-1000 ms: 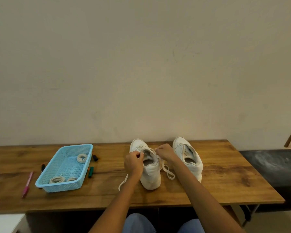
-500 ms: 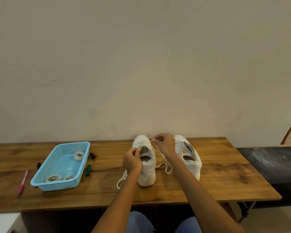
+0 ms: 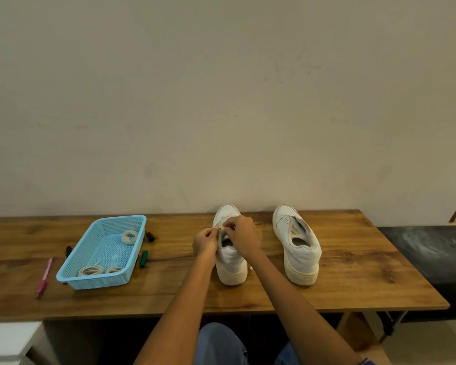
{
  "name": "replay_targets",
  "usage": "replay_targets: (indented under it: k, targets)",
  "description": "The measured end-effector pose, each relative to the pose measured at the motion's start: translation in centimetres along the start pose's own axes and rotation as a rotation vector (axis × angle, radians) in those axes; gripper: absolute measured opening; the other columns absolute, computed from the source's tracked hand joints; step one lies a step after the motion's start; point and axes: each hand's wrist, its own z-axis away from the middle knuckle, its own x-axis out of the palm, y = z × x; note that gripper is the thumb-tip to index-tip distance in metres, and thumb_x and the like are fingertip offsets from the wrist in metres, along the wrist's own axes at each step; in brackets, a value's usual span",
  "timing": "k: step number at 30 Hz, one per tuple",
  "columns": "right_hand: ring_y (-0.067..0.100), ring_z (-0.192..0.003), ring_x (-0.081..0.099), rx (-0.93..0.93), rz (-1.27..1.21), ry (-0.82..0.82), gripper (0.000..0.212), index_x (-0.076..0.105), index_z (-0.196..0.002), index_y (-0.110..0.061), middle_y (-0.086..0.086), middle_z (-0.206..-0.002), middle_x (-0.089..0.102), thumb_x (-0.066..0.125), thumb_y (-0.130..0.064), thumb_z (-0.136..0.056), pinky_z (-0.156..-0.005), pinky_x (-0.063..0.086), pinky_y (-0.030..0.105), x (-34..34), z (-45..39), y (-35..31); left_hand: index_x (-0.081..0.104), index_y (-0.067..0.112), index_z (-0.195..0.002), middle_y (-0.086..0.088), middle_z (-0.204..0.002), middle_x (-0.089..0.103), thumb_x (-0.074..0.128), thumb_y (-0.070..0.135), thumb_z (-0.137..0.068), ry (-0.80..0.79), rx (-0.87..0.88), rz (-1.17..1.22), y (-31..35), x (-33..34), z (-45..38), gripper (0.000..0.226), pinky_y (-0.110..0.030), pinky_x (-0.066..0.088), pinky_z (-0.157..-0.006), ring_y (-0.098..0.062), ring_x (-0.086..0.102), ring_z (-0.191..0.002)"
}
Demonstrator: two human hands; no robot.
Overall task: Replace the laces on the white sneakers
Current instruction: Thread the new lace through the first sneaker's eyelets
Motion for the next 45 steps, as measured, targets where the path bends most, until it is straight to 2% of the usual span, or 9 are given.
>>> replay_targets:
  k: [4,6,15,24,30,34,40,42,45]
  targets:
    - [0.015,-0.081,0.065,0.009,-0.031,0.023,0.017,0.074,-0.096,-0.011,0.004,-0.092,0.073,0.058,-0.011,-0.089,-0.068,0.044,0.015,0.1,-0.1,-0.1,0.066,0.017,-0.079,-0.003,-0.081,0.065,0.052,0.023,-0.095,0.007,0.013,-0.01,-0.1,0.2,0.2,0.022,-0.031,0.048,-0.067,-0.02,0.06,-0.079]
    - [0.014,-0.081,0.065,0.009,-0.045,0.038,0.017,0.074,-0.096,-0.01,0.004,-0.093,0.073,0.059,-0.01,-0.089,-0.07,0.044,0.014,0.1,0.0,0.0,0.066,0.016,-0.083,-0.004,-0.083,0.066,0.052,0.024,-0.095,0.011,0.022,-0.015,0.0,0.1,0.3,0.02,-0.025,0.045,-0.061,-0.02,0.059,-0.08]
    - [0.014,-0.082,0.065,0.03,-0.021,-0.004,0.016,0.073,-0.097,-0.01,0.005,-0.093,0.072,0.059,-0.01,-0.09,-0.068,0.042,0.012,0.0,0.1,-0.3,0.07,0.013,-0.092,-0.006,-0.09,0.069,0.052,0.024,-0.095,-0.001,0.027,-0.054,-0.4,0.1,-0.2,0.021,-0.03,0.048,-0.067,-0.022,0.062,-0.084]
    - [0.022,-0.085,0.065,0.0,0.266,-0.141,0.021,0.068,-0.103,-0.013,0.009,-0.093,0.069,0.051,-0.009,-0.092,-0.072,0.052,0.028,-0.4,0.1,-1.3,0.069,0.011,-0.089,-0.007,-0.09,0.069,0.052,0.021,-0.095,0.031,0.059,-0.081,-0.6,0.4,-0.2,0.021,-0.033,0.05,-0.073,-0.023,0.063,-0.083]
    - [0.022,-0.089,0.062,-0.029,0.319,-0.146,0.022,0.067,-0.1,-0.012,0.008,-0.095,0.068,0.048,-0.005,-0.09,-0.067,0.046,0.027,-0.7,0.1,-1.5,0.069,0.01,-0.096,-0.006,-0.094,0.069,0.052,0.025,-0.095,0.036,0.104,-0.129,-0.6,0.6,0.0,0.023,-0.026,0.044,-0.065,-0.019,0.06,-0.081]
    - [0.021,-0.101,0.053,-0.096,0.37,-0.091,0.016,0.061,-0.102,-0.011,0.01,-0.099,0.062,0.047,-0.007,-0.094,-0.073,0.048,0.03,-0.5,0.2,-1.6,0.067,0.01,-0.099,-0.003,-0.095,0.067,0.053,0.028,-0.095,0.024,0.119,-0.14,-0.7,0.6,0.1,0.024,-0.024,0.042,-0.063,-0.017,0.058,-0.082]
    - [0.021,-0.097,0.052,-0.112,0.361,-0.088,0.019,0.046,-0.113,-0.011,0.01,-0.105,0.056,0.051,-0.013,-0.094,-0.066,0.038,0.026,-0.5,0.0,-1.5,0.063,0.011,-0.081,-0.004,-0.076,0.061,0.045,0.029,-0.099,-0.089,-0.022,0.015,-0.2,-0.3,-0.6,0.032,-0.028,0.043,-0.062,-0.018,0.056,-0.073]
    - [0.023,-0.095,0.053,-0.097,0.353,-0.075,0.017,0.046,-0.112,-0.011,0.011,-0.105,0.056,0.049,-0.013,-0.095,-0.066,0.041,0.027,-0.3,0.0,-1.5,0.066,0.008,-0.089,-0.006,-0.082,0.065,0.052,0.026,-0.096,-0.155,-0.063,0.055,0.4,-0.6,-1.3,0.024,-0.03,0.048,-0.068,-0.021,0.059,-0.08]
    - [0.024,-0.091,0.054,-0.091,0.35,-0.039,0.013,0.048,-0.107,-0.012,0.011,-0.103,0.058,0.05,-0.011,-0.094,-0.073,0.047,0.031,-0.2,0.0,-1.5,0.07,0.006,-0.097,-0.013,-0.096,0.069,0.063,0.017,-0.09,-0.135,-0.079,0.066,1.2,-0.5,-1.6,0.015,-0.028,0.05,-0.062,-0.023,0.06,-0.081]
